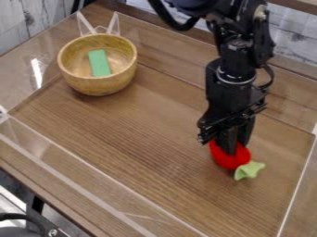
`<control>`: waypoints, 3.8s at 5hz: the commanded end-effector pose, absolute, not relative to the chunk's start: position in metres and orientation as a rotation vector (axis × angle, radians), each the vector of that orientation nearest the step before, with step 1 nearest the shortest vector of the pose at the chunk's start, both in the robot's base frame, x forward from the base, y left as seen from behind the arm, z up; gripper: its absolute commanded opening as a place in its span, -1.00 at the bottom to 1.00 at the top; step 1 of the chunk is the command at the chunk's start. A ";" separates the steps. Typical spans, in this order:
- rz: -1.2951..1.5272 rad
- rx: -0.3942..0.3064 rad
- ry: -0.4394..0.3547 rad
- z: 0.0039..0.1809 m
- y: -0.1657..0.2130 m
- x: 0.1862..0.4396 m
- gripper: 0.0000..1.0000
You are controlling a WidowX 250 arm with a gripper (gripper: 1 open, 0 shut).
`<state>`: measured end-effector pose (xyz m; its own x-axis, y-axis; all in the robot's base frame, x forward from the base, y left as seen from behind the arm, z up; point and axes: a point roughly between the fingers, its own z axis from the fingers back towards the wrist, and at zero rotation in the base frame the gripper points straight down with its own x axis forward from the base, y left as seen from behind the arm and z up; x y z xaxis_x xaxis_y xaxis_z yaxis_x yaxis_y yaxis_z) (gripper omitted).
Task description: Move the red fruit to the left side of the table
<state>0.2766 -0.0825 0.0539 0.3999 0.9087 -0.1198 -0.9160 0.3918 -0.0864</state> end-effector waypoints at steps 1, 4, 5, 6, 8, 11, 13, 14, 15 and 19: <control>1.151 -0.220 0.011 0.091 -0.075 0.283 -1.00; 1.112 -0.217 -0.059 0.106 0.025 0.261 -1.00; 1.103 -0.204 -0.072 0.100 0.058 0.248 -1.00; 1.104 -0.190 -0.089 0.092 0.085 0.237 -1.00; 1.083 -0.129 -0.127 0.072 0.100 0.234 -1.00; 1.062 -0.032 -0.156 0.055 0.106 0.240 -1.00; 1.048 0.025 -0.156 0.048 0.107 0.242 1.00; 1.039 0.049 -0.149 0.044 0.106 0.244 1.00; 1.030 0.071 -0.139 0.042 0.104 0.244 1.00; 1.027 0.083 -0.097 0.056 0.103 0.252 -1.00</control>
<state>0.2428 0.0975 0.0380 0.5259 0.8480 0.0650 -0.8502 0.5221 0.0678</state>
